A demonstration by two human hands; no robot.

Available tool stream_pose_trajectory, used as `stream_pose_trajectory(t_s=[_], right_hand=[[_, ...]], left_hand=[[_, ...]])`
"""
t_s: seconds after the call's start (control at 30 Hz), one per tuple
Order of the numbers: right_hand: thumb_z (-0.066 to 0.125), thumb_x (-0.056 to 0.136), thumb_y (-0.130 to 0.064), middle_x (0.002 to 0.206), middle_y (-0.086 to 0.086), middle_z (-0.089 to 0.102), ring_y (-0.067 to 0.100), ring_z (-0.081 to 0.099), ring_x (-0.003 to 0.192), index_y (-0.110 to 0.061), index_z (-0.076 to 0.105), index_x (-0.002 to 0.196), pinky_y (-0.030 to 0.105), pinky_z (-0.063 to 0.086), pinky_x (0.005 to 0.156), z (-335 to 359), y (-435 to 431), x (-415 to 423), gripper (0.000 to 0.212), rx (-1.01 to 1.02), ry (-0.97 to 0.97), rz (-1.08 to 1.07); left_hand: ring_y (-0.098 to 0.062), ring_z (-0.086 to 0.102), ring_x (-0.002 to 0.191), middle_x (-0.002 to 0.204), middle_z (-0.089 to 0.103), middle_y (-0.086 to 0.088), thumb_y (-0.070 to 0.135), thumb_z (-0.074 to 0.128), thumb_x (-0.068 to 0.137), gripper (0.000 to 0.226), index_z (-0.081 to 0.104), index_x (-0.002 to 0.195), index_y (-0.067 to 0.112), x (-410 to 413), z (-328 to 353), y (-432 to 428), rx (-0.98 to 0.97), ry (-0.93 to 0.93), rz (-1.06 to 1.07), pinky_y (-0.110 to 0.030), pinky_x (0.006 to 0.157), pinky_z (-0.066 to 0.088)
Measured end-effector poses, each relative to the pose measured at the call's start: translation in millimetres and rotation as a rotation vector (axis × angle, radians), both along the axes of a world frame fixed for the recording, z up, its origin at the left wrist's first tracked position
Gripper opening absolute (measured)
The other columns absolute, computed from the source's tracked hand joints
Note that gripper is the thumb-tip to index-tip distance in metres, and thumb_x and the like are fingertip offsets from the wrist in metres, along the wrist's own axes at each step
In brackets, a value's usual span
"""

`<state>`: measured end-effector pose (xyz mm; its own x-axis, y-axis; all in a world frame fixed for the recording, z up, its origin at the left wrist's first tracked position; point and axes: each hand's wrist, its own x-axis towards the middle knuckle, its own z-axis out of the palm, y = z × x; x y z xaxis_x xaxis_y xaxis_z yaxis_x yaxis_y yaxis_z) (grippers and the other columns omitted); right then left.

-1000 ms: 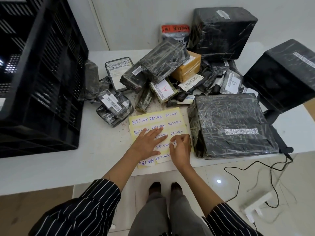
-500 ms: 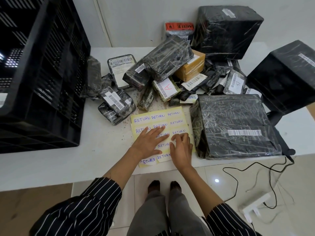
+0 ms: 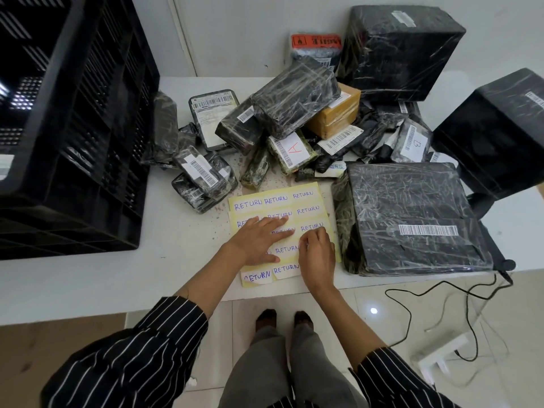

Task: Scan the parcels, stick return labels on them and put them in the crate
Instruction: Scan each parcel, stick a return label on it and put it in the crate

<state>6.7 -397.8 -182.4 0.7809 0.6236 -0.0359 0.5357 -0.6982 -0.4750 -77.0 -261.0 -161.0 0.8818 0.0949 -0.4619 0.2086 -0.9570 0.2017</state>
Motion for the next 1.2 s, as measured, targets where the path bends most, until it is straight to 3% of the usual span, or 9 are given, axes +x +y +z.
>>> stream_pose_trajectory(t_s=[0.2,0.37,0.5,0.63,0.87,1.0,1.1,1.2], right_hand=[[0.046,0.074,0.015,0.099,0.017,0.051,0.035,0.049,0.093,0.000,0.056,0.090,0.038,0.036,0.076,-4.8,2.7,1.3,0.024,-0.120,-0.021,0.093],[0.055,0.087,-0.001,0.104,0.014,0.054,0.030,0.052,0.099,-0.001,0.060,0.101,0.038,0.038,0.083,-3.5,-6.6,0.9,0.015,0.004,0.030,0.066],[0.053,0.089,-0.002,0.100,0.013,0.055,0.029,0.053,0.096,-0.001,0.061,0.095,0.036,0.037,0.080,-3.6,-5.7,1.5,0.010,0.037,0.044,0.049],[0.048,0.089,0.002,0.102,0.013,0.053,0.031,0.051,0.096,-0.002,0.060,0.094,0.036,0.035,0.079,-2.6,3.6,4.7,0.013,-0.048,0.040,0.013],[0.041,0.078,0.009,0.114,0.011,0.044,0.028,0.041,0.108,-0.005,0.051,0.104,0.032,0.030,0.084,-1.6,6.8,6.0,0.031,-0.215,0.003,0.130],[0.042,0.081,0.010,0.104,0.011,0.047,0.029,0.045,0.099,-0.005,0.052,0.094,0.030,0.026,0.076,-5.1,-7.3,6.2,0.022,-0.085,0.061,0.162],[0.050,0.089,0.000,0.103,0.011,0.051,0.027,0.050,0.098,-0.003,0.056,0.099,0.034,0.035,0.084,-3.5,-9.2,7.3,0.012,0.050,0.130,0.067],[0.054,0.088,-0.003,0.104,0.011,0.053,0.027,0.051,0.100,-0.001,0.059,0.101,0.035,0.035,0.085,-3.3,-7.3,5.0,0.014,0.046,0.114,0.072]], left_hand=[[-0.017,0.000,0.145,0.158,-0.010,0.003,0.038,0.056,0.091,0.079,0.004,0.150,0.033,8.4,8.8,6.3,0.065,0.086,-0.076,-0.041,0.116,0.004],[-0.018,0.002,0.144,0.158,-0.009,0.002,0.036,0.057,0.091,0.079,0.005,0.151,0.032,7.4,9.8,4.7,0.052,0.083,-0.067,-0.041,0.117,0.009],[-0.017,-0.001,0.145,0.158,-0.012,0.003,0.035,0.056,0.092,0.079,0.004,0.151,0.032,6.0,10.9,3.2,0.044,0.087,-0.054,-0.040,0.116,0.006],[-0.017,-0.001,0.145,0.158,-0.012,0.003,0.035,0.057,0.092,0.079,0.003,0.150,0.033,5.1,11.2,2.9,0.040,0.088,-0.049,-0.041,0.117,0.006],[-0.017,-0.002,0.145,0.158,-0.013,0.004,0.035,0.056,0.092,0.079,0.002,0.150,0.033,5.7,11.7,2.6,0.044,0.095,-0.047,-0.041,0.117,0.005],[-0.017,-0.002,0.145,0.158,-0.013,0.004,0.036,0.056,0.092,0.079,0.002,0.150,0.034,5.3,9.6,4.2,0.039,0.091,-0.050,-0.040,0.117,0.005],[-0.017,-0.001,0.145,0.158,-0.012,0.004,0.037,0.055,0.092,0.079,0.002,0.150,0.034,5.1,9.4,4.9,0.032,0.086,-0.052,-0.040,0.117,0.006],[-0.017,-0.001,0.145,0.158,-0.013,0.004,0.037,0.055,0.092,0.079,0.002,0.150,0.034,5.1,10.1,5.3,0.032,0.085,-0.054,-0.040,0.117,0.006]])
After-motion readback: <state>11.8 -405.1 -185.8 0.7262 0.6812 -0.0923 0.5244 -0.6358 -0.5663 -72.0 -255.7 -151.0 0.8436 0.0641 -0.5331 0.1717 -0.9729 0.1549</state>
